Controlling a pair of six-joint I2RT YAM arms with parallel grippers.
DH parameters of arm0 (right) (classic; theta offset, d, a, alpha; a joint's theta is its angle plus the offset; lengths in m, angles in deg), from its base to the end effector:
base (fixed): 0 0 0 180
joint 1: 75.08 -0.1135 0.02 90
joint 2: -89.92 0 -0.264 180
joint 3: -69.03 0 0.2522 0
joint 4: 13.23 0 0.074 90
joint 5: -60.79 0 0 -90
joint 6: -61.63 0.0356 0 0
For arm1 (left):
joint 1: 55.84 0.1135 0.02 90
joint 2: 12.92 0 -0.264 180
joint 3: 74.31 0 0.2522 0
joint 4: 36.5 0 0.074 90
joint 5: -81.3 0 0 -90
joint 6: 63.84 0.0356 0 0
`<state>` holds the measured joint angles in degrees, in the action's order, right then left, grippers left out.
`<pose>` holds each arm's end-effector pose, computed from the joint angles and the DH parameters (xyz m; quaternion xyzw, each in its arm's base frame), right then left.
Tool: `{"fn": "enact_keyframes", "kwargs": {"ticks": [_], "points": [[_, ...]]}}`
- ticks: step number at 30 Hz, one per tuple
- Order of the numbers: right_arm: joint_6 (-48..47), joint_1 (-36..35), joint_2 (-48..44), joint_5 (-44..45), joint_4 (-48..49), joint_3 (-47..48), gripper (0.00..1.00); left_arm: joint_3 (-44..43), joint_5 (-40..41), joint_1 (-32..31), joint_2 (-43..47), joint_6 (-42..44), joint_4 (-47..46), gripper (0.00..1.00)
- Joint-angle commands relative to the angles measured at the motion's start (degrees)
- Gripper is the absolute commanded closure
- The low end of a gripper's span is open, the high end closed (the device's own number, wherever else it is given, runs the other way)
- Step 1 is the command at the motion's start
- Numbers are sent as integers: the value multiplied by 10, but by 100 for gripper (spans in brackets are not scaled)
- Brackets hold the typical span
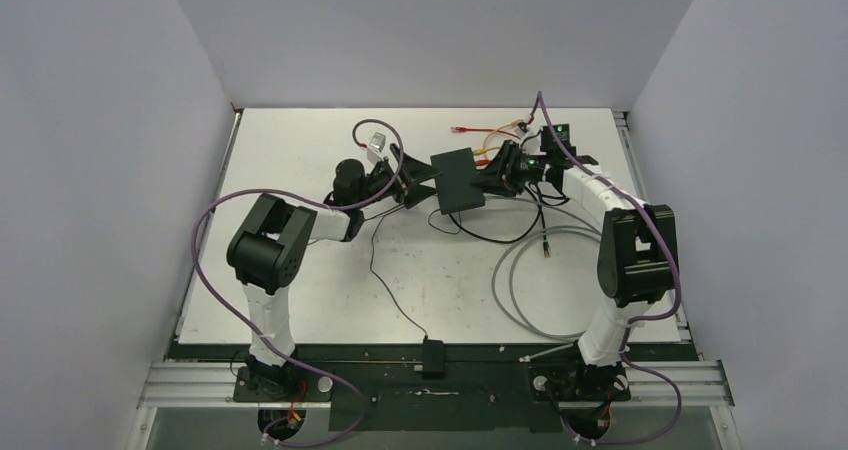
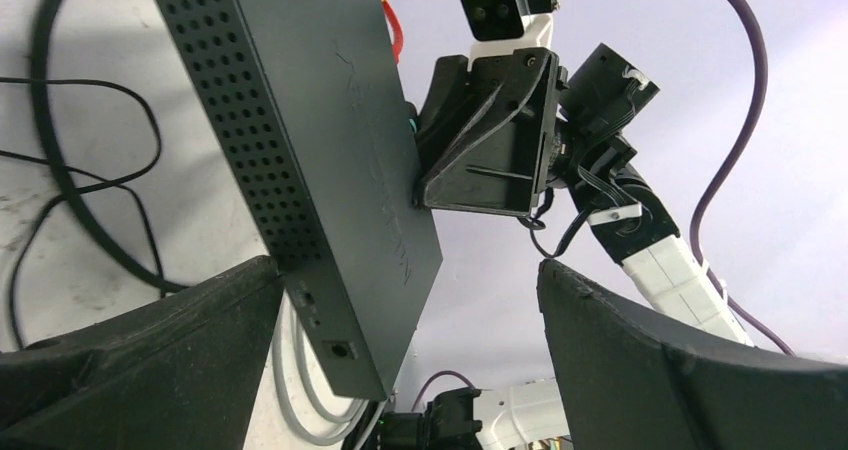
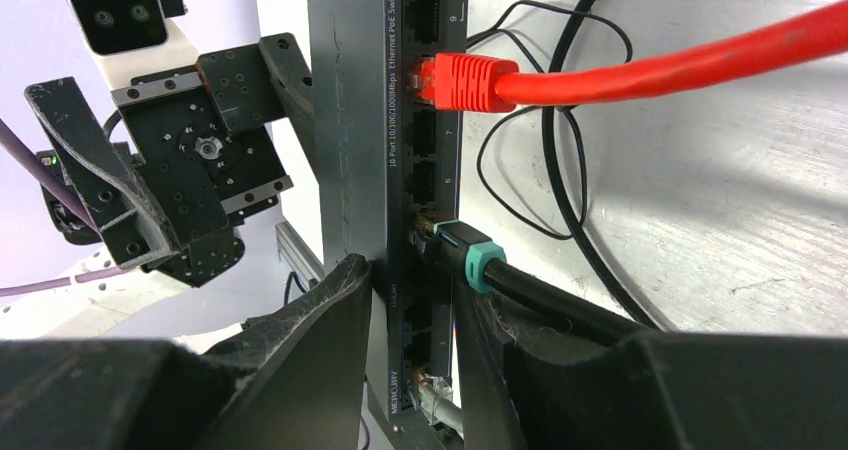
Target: Pull the plug from the switch port
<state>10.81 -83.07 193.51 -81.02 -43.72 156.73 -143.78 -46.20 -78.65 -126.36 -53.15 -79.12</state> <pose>0.3831 0.0820 0.2316 0.0682 0.8480 0.5054 0.1440 0.3684 -0.1784 0.1782 -0.1228 0.7030 -0.6592 0.2370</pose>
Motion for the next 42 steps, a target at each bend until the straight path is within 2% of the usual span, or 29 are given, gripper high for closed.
{"fn": "enact_keyframes", "kwargs": {"ticks": [1,4,16,19,21,26,28,29,32,36,39,42], "points": [[32,-8,-63,-58,92,1,95,-27,20,-18,-23,-46,-90,1],[34,-13,-64,-58,94,1,95,-36,25,-30,-32,-53,-101,0],[36,-24,-64,-58,99,-4,95,-66,33,-52,-60,-87,-150,29],[36,-26,-65,-56,99,-6,95,-70,30,-52,-63,-90,-155,42],[36,-26,-64,-54,98,-8,95,-73,26,-52,-66,-94,-166,59],[35,-26,-64,-49,94,-15,95,-72,25,-52,-73,-107,-206,92],[33,-26,-64,-47,89,-14,94,-71,28,-52,-72,-108,-220,100],[31,-26,-66,-45,86,-13,93,-72,28,-51,-72,-108,-225,100],[22,-26,-72,-36,73,-8,80,-73,24,-50,-71,-106,-228,100],[-1,-25,-85,-20,43,-1,56,-69,21,-43,-59,-85,-209,100],[-14,-25,-100,-11,30,-4,34,-64,21,-36,-48,-70,-196,100],[-30,-25,-119,-1,22,-5,18,-60,22,-28,-41,-65,-197,100]]}}
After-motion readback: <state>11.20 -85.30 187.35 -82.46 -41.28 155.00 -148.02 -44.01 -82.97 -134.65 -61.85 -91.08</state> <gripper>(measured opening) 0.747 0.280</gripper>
